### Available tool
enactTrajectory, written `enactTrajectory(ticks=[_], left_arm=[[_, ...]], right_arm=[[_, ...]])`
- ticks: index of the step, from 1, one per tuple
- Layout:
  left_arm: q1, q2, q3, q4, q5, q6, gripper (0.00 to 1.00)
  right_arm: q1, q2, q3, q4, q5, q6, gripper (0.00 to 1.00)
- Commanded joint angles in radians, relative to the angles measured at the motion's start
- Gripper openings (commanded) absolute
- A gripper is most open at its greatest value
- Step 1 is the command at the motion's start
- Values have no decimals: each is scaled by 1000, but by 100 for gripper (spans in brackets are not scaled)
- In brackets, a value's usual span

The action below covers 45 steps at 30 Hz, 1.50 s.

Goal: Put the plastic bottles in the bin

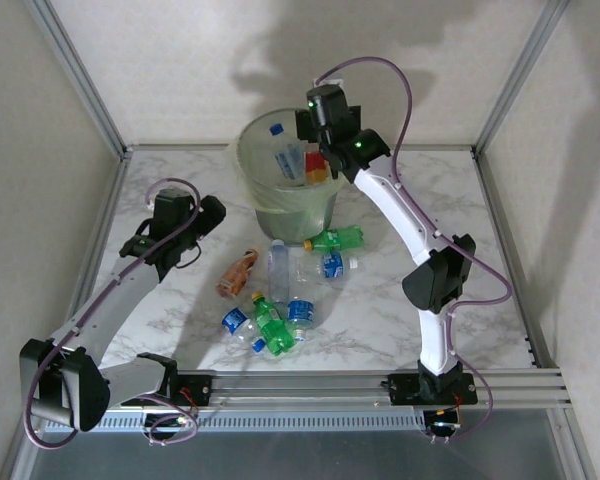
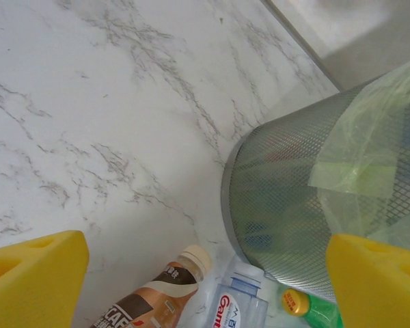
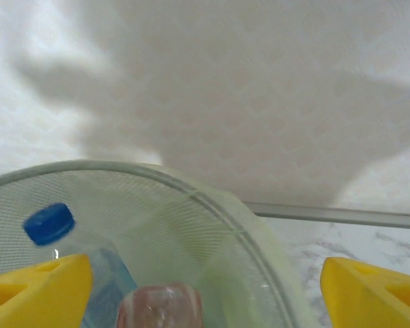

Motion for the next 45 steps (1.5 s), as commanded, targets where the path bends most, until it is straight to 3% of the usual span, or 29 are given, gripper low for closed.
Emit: enactTrajectory(ticks=[1,10,18,24,29,45], left_arm=[[9,-5,15,-35,-30,28,90],[-17,-54,-57,-24,12,18,90],[-163,-33,-113,-91,-70,15,90],[-208,9,-145,-133,-92,35,95],[-237,65,-138,-156,-97,86,100],[-301,200,-112,-159,-68,170,100]], right_arm=[[-7,-15,26,-1,20,10,88],[21,-190,-113,25,-66,85,88],[46,-469,-422,127,-180,231,87],[48,-601,-592,143,-184,287,87],[48,-682,-731,156,-157,328,88],[48,-812,-1002,141,-188,482,88]])
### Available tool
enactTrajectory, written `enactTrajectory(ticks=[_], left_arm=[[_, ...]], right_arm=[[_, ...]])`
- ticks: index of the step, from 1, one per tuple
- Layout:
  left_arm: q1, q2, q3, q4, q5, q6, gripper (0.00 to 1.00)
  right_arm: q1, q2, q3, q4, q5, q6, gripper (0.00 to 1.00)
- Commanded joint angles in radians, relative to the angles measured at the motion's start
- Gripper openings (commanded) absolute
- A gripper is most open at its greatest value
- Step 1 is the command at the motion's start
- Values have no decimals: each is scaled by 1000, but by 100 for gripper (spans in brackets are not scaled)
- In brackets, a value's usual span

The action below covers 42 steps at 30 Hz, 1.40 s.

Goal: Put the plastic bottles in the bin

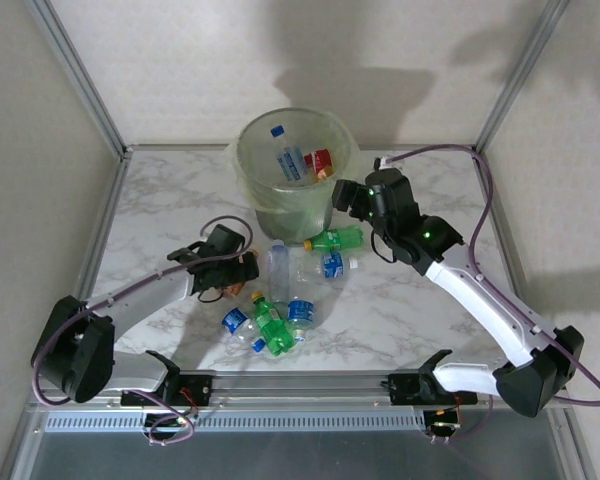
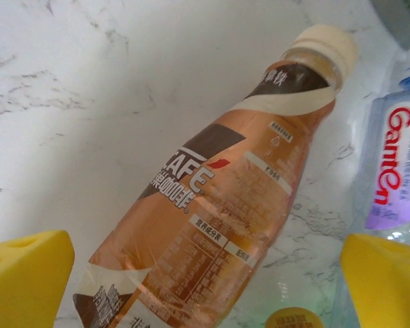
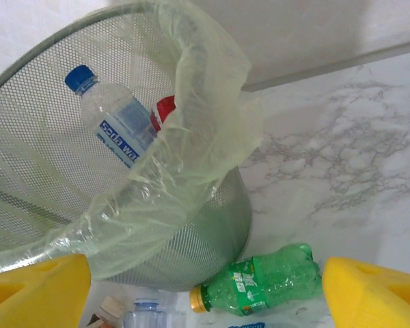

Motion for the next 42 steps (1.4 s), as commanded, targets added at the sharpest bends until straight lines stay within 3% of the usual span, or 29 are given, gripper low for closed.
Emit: enactTrajectory(ticks=[1,14,25,42], left_arm=[[-14,37,26,-16,-9,39,100],[-4,144,41,-12,-127,57,93],[48,190,47,47,-117,61,82],[127,227,126,66,-86,97,97]], right_arm=[[5,-31,-18,1,-14,43,88],[3,-51,-51,-8,-30,62,88],[3,-49,-68,-8,-39,73,88],[3,-47,-90,0,-40,82,90]])
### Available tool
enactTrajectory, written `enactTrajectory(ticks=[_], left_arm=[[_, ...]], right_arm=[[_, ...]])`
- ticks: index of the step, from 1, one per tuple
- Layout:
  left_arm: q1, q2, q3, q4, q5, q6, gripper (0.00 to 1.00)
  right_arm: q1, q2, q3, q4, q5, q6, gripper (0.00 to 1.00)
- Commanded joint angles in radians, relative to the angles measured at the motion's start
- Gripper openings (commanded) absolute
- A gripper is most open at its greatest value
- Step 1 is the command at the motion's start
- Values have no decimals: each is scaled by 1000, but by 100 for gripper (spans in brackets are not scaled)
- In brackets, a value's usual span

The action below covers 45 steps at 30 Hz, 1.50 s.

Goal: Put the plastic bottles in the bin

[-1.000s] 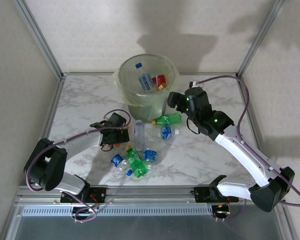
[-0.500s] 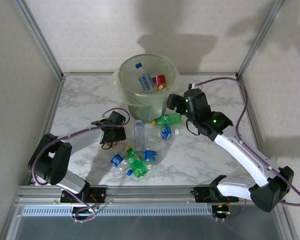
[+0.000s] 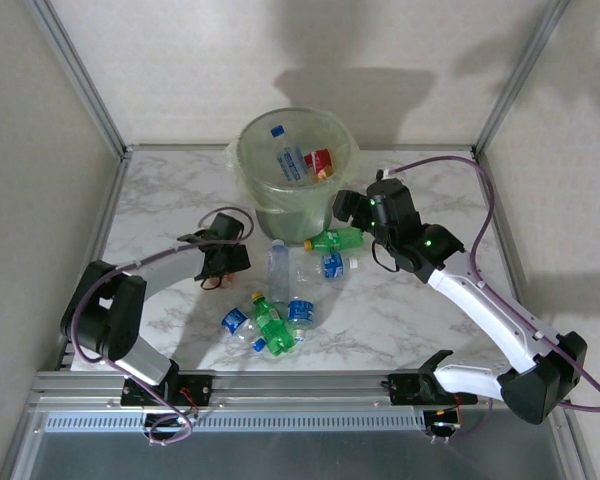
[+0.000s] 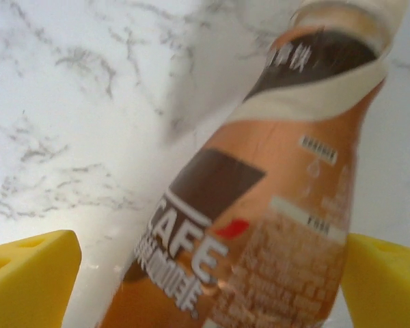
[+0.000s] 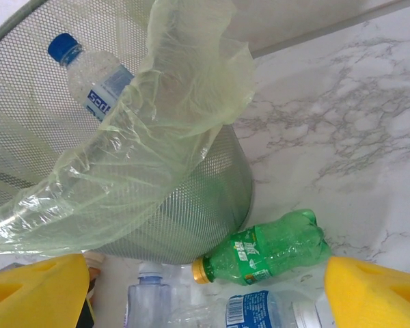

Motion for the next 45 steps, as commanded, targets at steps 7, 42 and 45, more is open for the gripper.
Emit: enactTrajectory(ticks=[7,42,45], left_arm=[[42,54,74,-8,1,37,98],[69,-44,68,-64,-4,-41,57],[75,-123,104,-111,-12,-55,57]], right_arm=[[4,-17,-21,4,4,18,91],[5,-55,-32,0,29,19,88],[4,-56,-30,13,-2,11,87]])
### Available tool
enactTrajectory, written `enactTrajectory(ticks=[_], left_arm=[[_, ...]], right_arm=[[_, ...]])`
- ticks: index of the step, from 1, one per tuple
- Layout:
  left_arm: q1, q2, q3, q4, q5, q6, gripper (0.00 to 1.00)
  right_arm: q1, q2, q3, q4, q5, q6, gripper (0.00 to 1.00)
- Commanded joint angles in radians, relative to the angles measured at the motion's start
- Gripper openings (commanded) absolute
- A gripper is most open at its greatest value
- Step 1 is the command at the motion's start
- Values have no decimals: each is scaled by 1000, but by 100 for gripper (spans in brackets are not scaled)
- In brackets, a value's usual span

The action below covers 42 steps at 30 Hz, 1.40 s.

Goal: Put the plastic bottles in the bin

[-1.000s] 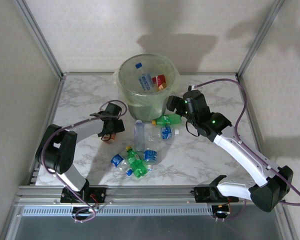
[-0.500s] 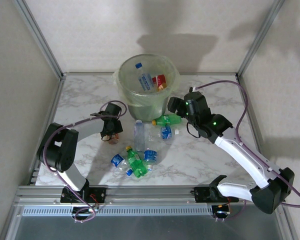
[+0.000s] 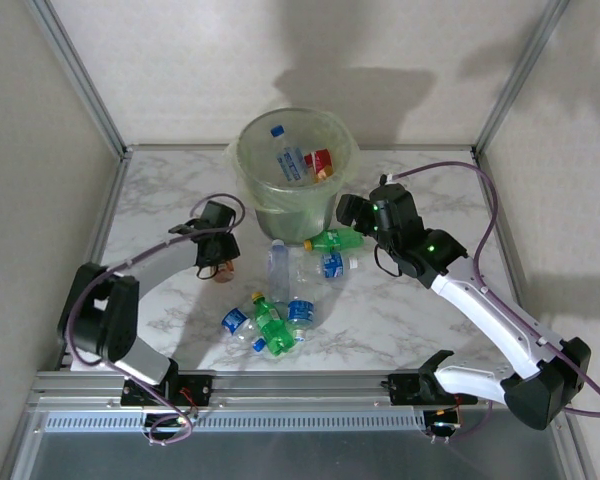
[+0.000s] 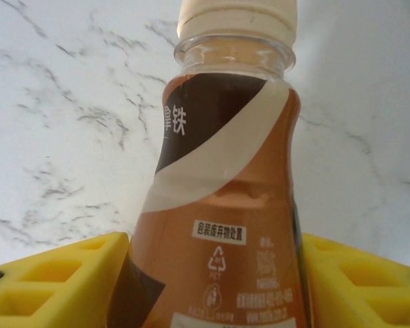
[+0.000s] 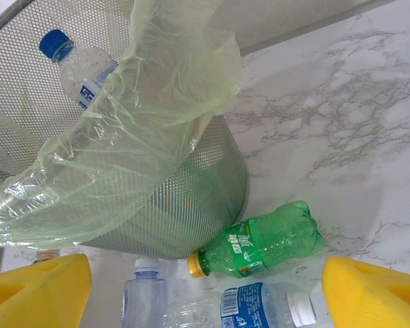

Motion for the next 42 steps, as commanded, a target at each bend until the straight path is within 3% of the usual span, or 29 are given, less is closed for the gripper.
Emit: enactTrajectory(ticks=[1,5,9,13,19,24,33,42], left_arm=[[16,-108,61,-89,-47,-36,57],[23,-209,195,-162,-59,-50,57],[23,-245,389,-215,-81,-36,56],[23,-243,576,-195,-27,-41,57],[-5,-123,813,-133,80,-74,59],[-63,29,970,-115,81,-70,59],[-103,232,1080,-118,33,-103,57],[-111,263,1047,-131,-26,-120,71]], right_arm=[[5,-23,5,23,-25,-11,87],[16,-28,17,69,-99,-40,86],[63,-20,57,71,-84,-60,86],[84,-21,77,70,-63,-64,86],[97,-39,70,67,-42,-57,86],[99,-80,44,57,-15,-46,86],[98,-116,17,42,12,-35,86],[98,-107,37,36,23,-48,86]])
